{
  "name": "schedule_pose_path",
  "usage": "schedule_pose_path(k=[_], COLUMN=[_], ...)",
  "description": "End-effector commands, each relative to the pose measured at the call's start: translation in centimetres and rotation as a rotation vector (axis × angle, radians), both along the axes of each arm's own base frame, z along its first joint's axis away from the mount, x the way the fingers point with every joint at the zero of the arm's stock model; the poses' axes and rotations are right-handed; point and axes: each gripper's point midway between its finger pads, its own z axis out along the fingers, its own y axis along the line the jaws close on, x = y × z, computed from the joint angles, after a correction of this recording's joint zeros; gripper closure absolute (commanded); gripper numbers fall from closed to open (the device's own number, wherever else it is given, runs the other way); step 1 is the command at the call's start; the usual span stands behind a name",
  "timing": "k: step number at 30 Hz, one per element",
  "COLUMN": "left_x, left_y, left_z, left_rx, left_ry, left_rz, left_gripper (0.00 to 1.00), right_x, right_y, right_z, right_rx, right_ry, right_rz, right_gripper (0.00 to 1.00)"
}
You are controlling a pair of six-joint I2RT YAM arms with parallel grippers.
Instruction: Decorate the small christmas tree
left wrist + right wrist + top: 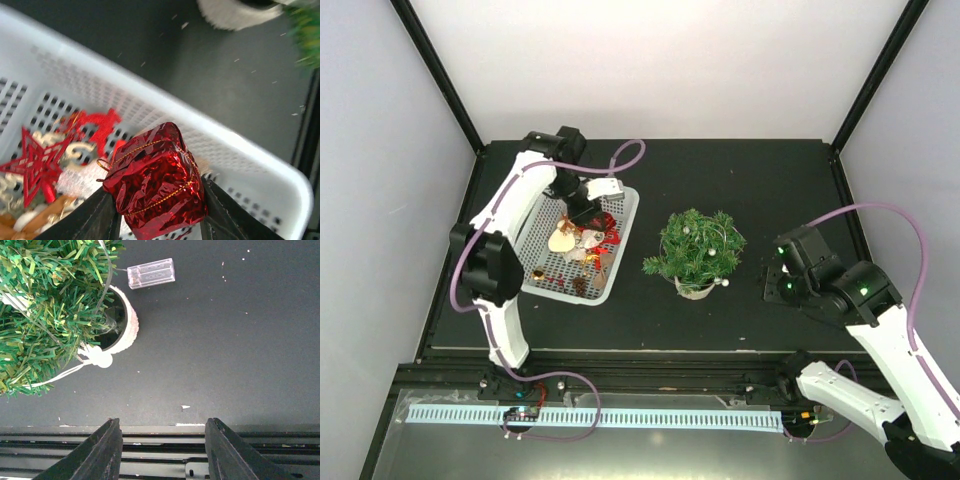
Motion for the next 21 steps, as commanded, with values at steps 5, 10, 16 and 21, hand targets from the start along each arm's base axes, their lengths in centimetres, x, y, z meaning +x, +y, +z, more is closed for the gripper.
schedule_pose_path(k=[5,10,16,21], left_x=[-5.7,-6.8,-7.4,-8.3], left_y=[-6.9,-8.7,-10.5,-12.0], left_z=[5.4,5.3,4.7,3.8], left_rx=[-0.13,-0.142,-0.161,-0.166], left_ry=[-0.038,-0.024,0.007,0.034], left_rz=[-0.18,-0.222,-0.249,-0.273], left_gripper=[0.57,0.57,0.57,0.57], right_x=[0.7,0.4,-0.1,-0.2], right_y=[0.1,-0.2,-0.6,-0.7], right_z=[0.4,0.3,0.0,0.0], right_rx=[-0.002,-0.001,0.005,0.007], right_ry=[-0.026,-0.024,-0.022,-0.027], right_rz=[-0.007,-0.016,-0.032,-0.035], right_gripper=[0.52,0.52,0.52,0.52])
